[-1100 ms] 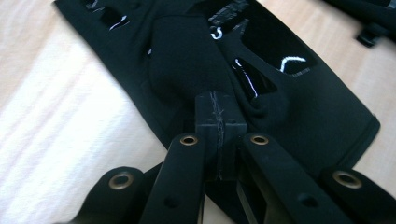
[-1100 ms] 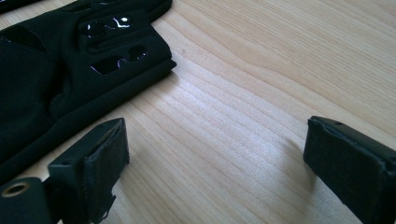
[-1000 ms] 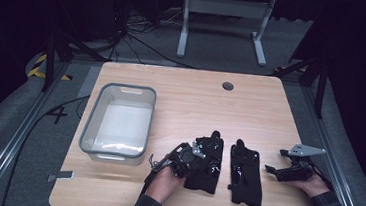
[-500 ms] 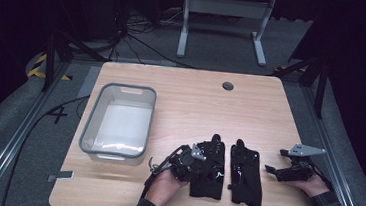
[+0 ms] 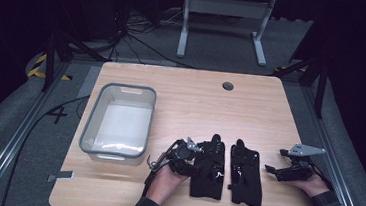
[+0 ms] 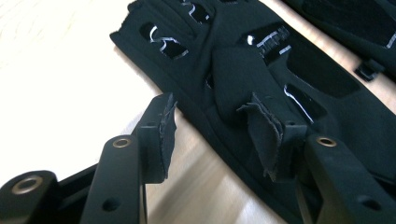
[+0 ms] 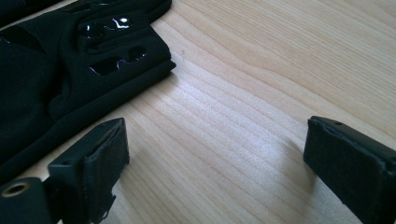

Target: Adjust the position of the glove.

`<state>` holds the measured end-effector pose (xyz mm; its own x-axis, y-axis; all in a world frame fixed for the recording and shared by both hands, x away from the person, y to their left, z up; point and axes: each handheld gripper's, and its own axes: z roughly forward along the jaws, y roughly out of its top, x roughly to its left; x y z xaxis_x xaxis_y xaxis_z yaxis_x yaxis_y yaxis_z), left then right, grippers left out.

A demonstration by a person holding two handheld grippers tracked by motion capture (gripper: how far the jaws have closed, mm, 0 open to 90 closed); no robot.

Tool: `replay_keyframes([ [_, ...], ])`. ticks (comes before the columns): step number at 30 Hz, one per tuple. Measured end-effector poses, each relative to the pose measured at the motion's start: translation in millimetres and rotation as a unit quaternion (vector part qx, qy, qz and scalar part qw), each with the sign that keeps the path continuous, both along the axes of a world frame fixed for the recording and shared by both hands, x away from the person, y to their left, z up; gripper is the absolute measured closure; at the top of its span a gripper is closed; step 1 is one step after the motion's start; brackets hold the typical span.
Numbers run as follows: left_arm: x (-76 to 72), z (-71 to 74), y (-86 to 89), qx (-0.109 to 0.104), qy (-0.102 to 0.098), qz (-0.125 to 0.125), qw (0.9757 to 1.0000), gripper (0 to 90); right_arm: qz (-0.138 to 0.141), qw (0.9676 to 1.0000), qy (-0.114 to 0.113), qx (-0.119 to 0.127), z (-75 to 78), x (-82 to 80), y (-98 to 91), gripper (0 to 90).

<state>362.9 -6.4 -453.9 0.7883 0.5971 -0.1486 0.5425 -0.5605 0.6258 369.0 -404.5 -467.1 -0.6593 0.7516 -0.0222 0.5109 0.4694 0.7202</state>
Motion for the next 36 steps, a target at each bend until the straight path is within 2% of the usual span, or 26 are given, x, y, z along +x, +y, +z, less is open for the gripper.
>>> replay_keyframes([
  [4, -2.3, -2.3, -4.3, 0.013, -0.013, 0.002, 0.9998, 56.0, 0.000, 1.0000, 0.000, 0.000, 0.0, 0.0, 0.0, 7.3],
  [8, -5.2, -2.1, -7.0, 0.017, -0.017, 0.005, 0.9997, 68.8, 0.003, 1.0000, 0.001, -0.002, 0.9, -0.1, -0.2, 10.9],
  [9, -6.4, -1.7, -8.5, 0.020, -0.018, 0.006, 0.9996, 68.8, 0.003, 1.0000, 0.001, -0.002, 0.9, -0.1, -0.2, 10.9],
  [11, -7.9, -1.7, -10.2, 0.020, -0.018, 0.012, 0.9996, 75.7, 0.011, 0.9999, 0.010, -0.001, 4.7, -1.0, -1.3, 18.2],
  [12, -8.0, -1.6, -10.5, 0.019, -0.015, 0.014, 0.9996, 77.5, 0.010, 0.9998, 0.015, 0.000, 6.2, -1.1, -1.5, 18.3],
  [13, -8.0, -1.4, -10.6, 0.017, -0.011, 0.015, 0.9997, 79.3, 0.008, 0.9998, 0.017, 0.004, 8.1, -1.7, -1.2, 19.9],
  [15, -7.6, -0.9, -9.8, 0.014, -0.005, 0.020, 0.9997, 82.0, 0.016, 0.9996, 0.015, 0.021, 13.7, -5.6, 0.1, 29.3],
  [17, -7.0, -1.0, -8.7, 0.009, -0.001, 0.023, 0.9997, 83.4, 0.031, 0.9987, 0.016, 0.038, 18.2, -10.1, 3.6, 38.6],
  [20, -5.9, -1.0, -7.3, -0.001, 0.006, 0.024, 0.9997, 84.3, 0.066, 0.9966, 0.011, 0.048, 23.9, -18.5, 14.1, 57.6],
  [26, -6.0, 1.2, -6.4, -0.021, 0.016, 0.020, 0.9995, 84.8, 0.130, 0.9906, 0.026, 0.035, 20.3, -27.8, 35.3, 83.6],
  [29, -5.9, 3.3, -5.2, -0.033, 0.020, 0.019, 0.9991, 84.9, 0.144, 0.9885, 0.029, 0.036, 18.3, -27.6, 39.0, 88.8],
  [35, -5.1, 8.1, -2.7, -0.055, 0.026, 0.013, 0.9981, 85.0, 0.159, 0.9861, 0.045, 0.019, 11.1, -26.7, 47.2, 89.5],
  [36, -4.7, 10.8, -2.2, -0.064, 0.028, 0.007, 0.9975, 85.0, 0.160, 0.9859, 0.045, 0.020, 10.7, -26.6, 48.4, 89.5],
])
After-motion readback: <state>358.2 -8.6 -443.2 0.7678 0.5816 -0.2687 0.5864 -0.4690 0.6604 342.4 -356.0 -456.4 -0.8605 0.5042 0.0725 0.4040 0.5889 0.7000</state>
